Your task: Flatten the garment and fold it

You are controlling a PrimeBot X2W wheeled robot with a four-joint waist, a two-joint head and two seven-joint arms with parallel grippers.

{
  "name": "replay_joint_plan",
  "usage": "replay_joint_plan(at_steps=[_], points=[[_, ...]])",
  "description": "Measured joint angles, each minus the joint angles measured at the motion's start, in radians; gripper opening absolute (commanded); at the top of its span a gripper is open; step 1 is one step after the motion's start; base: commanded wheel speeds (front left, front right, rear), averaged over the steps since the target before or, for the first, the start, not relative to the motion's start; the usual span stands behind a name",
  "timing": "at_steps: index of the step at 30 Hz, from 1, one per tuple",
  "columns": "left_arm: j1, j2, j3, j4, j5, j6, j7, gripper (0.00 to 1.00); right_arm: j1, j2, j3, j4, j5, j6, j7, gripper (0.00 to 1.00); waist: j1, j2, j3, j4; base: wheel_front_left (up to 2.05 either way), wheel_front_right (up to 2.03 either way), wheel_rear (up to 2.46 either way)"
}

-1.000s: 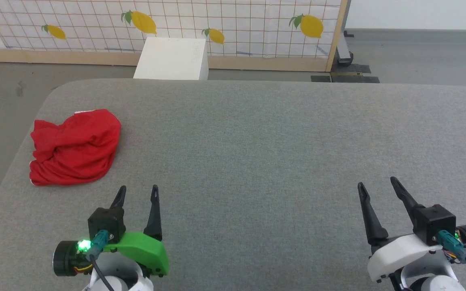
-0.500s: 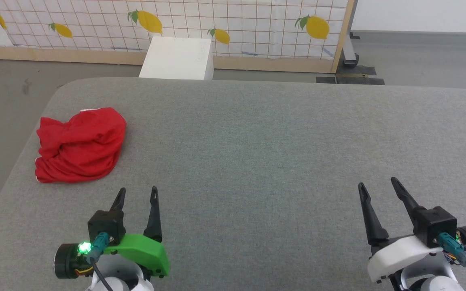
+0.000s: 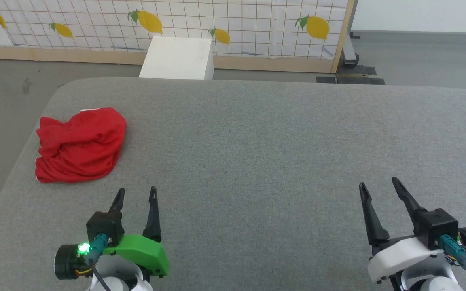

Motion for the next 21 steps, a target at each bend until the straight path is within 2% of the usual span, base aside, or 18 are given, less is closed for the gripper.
replay_joint_plan(at_steps=[21], points=[[-0.006,0.018,-0.021,0.046,-0.038,0.002,-0.045,1.00,0.000,0.000,-0.005,0.025,0.000,0.000,-0.042,1.00,0.0000,0.0000,-0.004,0.010,0.00,0.00,0.00]])
